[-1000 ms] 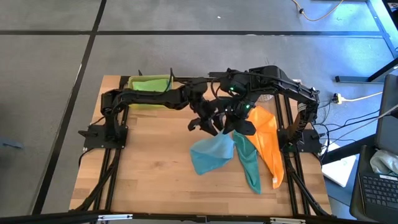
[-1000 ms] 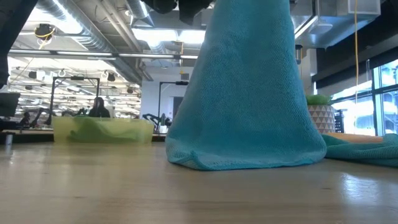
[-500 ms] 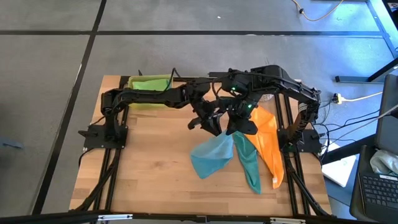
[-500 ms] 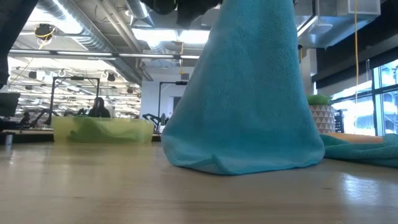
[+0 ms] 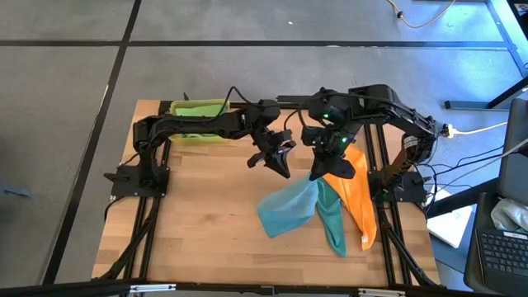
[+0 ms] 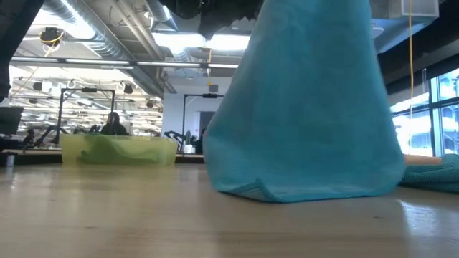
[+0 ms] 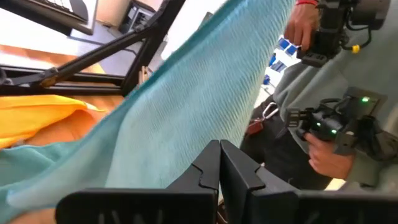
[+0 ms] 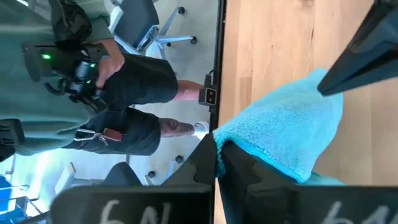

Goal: Fold microfiber towels
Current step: Fold the left blue towel

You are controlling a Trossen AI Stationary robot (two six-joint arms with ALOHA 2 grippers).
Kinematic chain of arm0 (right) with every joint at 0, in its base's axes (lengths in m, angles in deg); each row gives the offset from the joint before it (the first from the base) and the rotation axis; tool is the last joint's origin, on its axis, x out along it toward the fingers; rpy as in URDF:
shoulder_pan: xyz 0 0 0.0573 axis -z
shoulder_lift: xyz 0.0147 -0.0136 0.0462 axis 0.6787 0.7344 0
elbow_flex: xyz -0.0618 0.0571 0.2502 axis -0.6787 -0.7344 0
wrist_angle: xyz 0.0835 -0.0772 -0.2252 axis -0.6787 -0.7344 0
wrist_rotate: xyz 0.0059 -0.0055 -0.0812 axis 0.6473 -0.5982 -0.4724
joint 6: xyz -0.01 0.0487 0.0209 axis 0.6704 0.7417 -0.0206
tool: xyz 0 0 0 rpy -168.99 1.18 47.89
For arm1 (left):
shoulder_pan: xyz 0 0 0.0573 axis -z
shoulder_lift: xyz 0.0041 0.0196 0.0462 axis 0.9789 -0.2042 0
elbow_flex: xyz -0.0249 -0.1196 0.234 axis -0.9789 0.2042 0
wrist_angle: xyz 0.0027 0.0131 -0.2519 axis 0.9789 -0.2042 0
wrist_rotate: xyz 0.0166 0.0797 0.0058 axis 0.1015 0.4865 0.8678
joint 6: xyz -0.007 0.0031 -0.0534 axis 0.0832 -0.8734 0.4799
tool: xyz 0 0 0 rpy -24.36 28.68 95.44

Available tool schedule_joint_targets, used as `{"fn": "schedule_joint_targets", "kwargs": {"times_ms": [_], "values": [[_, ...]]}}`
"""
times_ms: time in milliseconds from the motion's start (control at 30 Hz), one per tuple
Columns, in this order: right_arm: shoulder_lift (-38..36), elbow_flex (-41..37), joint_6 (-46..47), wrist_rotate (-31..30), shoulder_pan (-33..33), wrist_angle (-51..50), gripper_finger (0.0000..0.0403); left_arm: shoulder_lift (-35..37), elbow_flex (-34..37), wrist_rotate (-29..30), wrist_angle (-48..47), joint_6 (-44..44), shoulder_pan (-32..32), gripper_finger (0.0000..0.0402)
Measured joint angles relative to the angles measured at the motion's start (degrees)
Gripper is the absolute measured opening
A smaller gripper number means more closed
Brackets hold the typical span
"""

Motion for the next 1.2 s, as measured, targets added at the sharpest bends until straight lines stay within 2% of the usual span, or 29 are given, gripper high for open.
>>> {"fn": "schedule_joint_targets", "kwargs": {"times_ms": [133, 333, 467, 633, 700, 800, 967, 1200], "values": [[-1.2, 0.0, 0.09, -0.23, -0.58, 0.0, 0.001, 0.0, 0.0, 0.14, -0.3, 0.06, 0.78, 0.0], [-1.53, 0.0, -4.23, -8.49, -0.46, 1.0, 0.001, 0.0, 0.0, 0.69, -0.27, -1.7, 3.92, 0.0019], [-1.17, 0.02, -7.14, -8.74, 0.2, 5.84, 0.001, 0.02, 0.0, 1.59, -0.97, -1.21, 5.48, 0.0051], [-1.05, -0.04, -9.01, -7.4, 1.49, 9.43, 0.001, 0.07, -0.01, 8.46, -4.51, 0.07, 6.64, 0.0081], [-1.05, -0.04, -8.93, -7.28, 1.89, 9.32, 0.001, 0.07, 0.0, 8.89, -5.6, 0.07, 6.19, 0.0082], [-1.07, -0.02, -9.42, -7.29, 1.93, 8.56, 0.001, 0.09, -0.02, 9.56, -8.14, -0.77, 5.22, 0.0068], [-1.07, -0.02, -9.57, -7.24, 1.93, 8.48, 0.001, 2.74, -0.09, 11.75, -14.71, -4.6, 2.0, 0.0008], [-1.07, -0.02, -12.23, -7.31, 1.93, 9.74, 0.001, 7.2, 0.01, 17.0, -25.19, -13.44, -4.65, 0.0]]}}
